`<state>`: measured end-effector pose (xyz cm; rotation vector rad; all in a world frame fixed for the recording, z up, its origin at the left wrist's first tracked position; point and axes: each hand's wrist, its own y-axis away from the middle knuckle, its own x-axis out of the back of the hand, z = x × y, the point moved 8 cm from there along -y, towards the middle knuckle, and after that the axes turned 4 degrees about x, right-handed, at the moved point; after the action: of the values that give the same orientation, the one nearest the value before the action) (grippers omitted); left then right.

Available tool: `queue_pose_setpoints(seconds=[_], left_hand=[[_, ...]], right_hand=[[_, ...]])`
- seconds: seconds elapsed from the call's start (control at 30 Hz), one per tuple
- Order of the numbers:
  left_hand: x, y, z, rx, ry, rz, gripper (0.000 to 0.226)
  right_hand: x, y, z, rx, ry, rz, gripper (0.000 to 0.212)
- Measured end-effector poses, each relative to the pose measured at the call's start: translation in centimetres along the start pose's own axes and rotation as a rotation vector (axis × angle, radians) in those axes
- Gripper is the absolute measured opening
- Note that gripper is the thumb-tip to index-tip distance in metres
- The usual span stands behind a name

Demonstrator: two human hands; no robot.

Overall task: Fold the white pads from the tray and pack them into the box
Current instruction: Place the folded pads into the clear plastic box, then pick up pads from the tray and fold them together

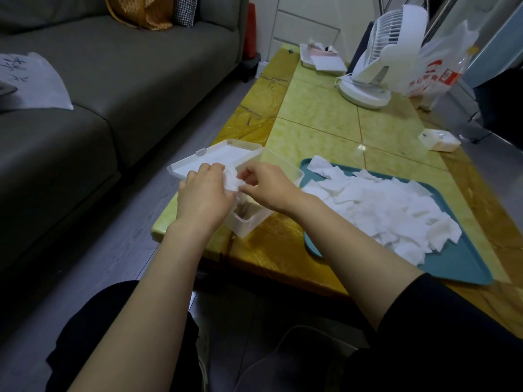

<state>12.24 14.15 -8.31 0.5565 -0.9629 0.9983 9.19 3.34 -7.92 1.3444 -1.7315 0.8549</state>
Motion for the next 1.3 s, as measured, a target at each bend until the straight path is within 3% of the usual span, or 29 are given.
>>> queue_pose_setpoints(seconds=[0.13,0.27,0.37,0.43,0.63,0.77,0.87,1.03,1.2,1.3], left_hand=[[0.4,0.7,1.3,-0.003,-0.021,0.061,0.045],[1.2,2.5,5.3,-0.241,0.196,0.201,0.034],[-0.6,4.1,8.4,-0.425,0.328,0.133,0.028],[-2.9,4.8,9.9,-0.473,0.293,0.027,0.025],[-8.0,5.6,12.3,-0.534,0.037,-0.154,0.033],[-10.7,5.7,13.3,-0.552,-0.192,-0.251,0.034],[-11.4,5.5,13.7,-0.494,-0.266,-0.216,0.033],[-11.3,5.2,15.5,-0.448,-0.256,-0.013,0.031],[-11.6,4.8,16.5,-0.427,-0.256,0.044,0.033],[-11.9,4.4,16.6,-0.412,-0.273,0.03,0.03]], right_hand=[[1.0,1.4,-0.2,0.037,-0.011,-0.007,0.034],[5.0,4.5,1.3,0.081,-0.096,0.315,0.029],[7.6,7.6,4.8,0.006,-0.022,0.475,0.021],[8.5,9.5,8.1,-0.083,0.1,0.463,0.023],[6.9,13.5,15.4,-0.291,0.321,0.186,0.051],[6.6,14.1,15.8,-0.312,0.23,0.239,0.064],[7.1,14.9,16.5,-0.376,0.125,0.353,0.073],[7.1,15.9,17.7,-0.452,-0.028,0.436,0.058],[8.3,16.5,17.4,-0.429,0.042,0.521,0.025],[9.2,16.7,16.9,-0.393,0.049,0.565,0.017]])
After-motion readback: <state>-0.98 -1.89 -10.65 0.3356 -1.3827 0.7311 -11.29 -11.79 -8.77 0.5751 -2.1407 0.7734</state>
